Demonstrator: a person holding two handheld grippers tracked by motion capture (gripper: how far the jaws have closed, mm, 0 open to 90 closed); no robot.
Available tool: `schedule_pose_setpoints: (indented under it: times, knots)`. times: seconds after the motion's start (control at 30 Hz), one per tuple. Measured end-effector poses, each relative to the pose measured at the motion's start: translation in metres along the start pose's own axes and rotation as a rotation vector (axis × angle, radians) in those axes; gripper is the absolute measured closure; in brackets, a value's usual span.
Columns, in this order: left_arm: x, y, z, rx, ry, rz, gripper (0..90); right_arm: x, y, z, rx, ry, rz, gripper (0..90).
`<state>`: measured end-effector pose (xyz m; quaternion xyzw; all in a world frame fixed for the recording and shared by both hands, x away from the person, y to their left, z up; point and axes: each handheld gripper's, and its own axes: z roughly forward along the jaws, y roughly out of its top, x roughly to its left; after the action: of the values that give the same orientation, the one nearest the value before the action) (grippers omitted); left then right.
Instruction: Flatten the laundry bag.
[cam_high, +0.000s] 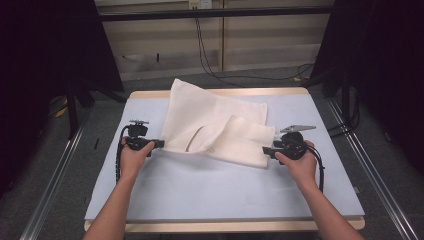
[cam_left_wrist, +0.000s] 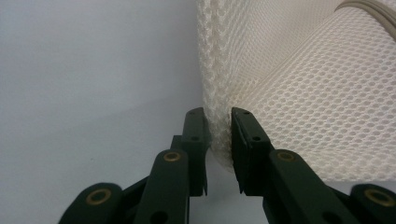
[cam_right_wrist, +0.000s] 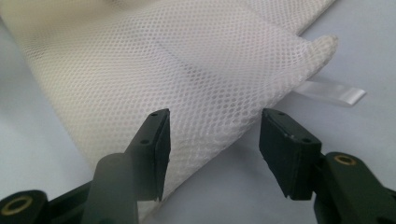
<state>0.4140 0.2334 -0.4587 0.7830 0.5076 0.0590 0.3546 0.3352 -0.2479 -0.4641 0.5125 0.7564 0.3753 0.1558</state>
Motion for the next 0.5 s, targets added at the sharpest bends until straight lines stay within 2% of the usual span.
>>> schedule_pose_setpoints:
  times: [0.03,0.13,0.23,0.27,0.3,0.33,0.4,0.43,0.5]
  knots:
    - [0.0000,0.0002,0.0004,0.002,0.001,0.006,76.4,-0.0007,0.0001,0.0010,-0.002,-0.008,0.003,43.9]
    - [0.0007,-0.0001,0.0015,0.002,0.001,0.002,76.7,-0.0022,0.0015,0.0041,-0.018,0.009,0.030,45.1]
    - [0.0011,0.0000,0.0016,0.005,0.001,0.003,76.9,-0.0039,0.0025,0.0073,-0.023,0.012,0.037,55.2]
    - [0.0011,0.0000,0.0016,0.005,0.001,0.003,76.9,-0.0039,0.0025,0.0073,-0.023,0.012,0.037,55.2]
    - [0.0007,-0.0001,0.0017,0.003,0.003,0.003,76.9,-0.0043,0.0022,0.0076,-0.022,0.017,0.036,59.5]
    - [0.0010,0.0001,0.0012,0.012,-0.005,0.002,76.9,-0.0050,0.0009,0.0064,-0.034,0.022,0.031,68.0]
    - [0.0001,-0.0002,0.0022,0.004,-0.005,-0.008,76.9,-0.0055,0.0006,0.0059,-0.032,0.031,0.034,70.4]
    - [-0.0005,-0.0002,0.0028,-0.001,-0.002,-0.014,76.9,-0.0074,-0.0006,0.0046,-0.036,0.059,0.036,76.7]
    - [-0.0001,0.0000,0.0025,0.010,0.003,0.003,76.9,-0.0072,-0.0007,0.0041,-0.034,0.061,0.032,78.7]
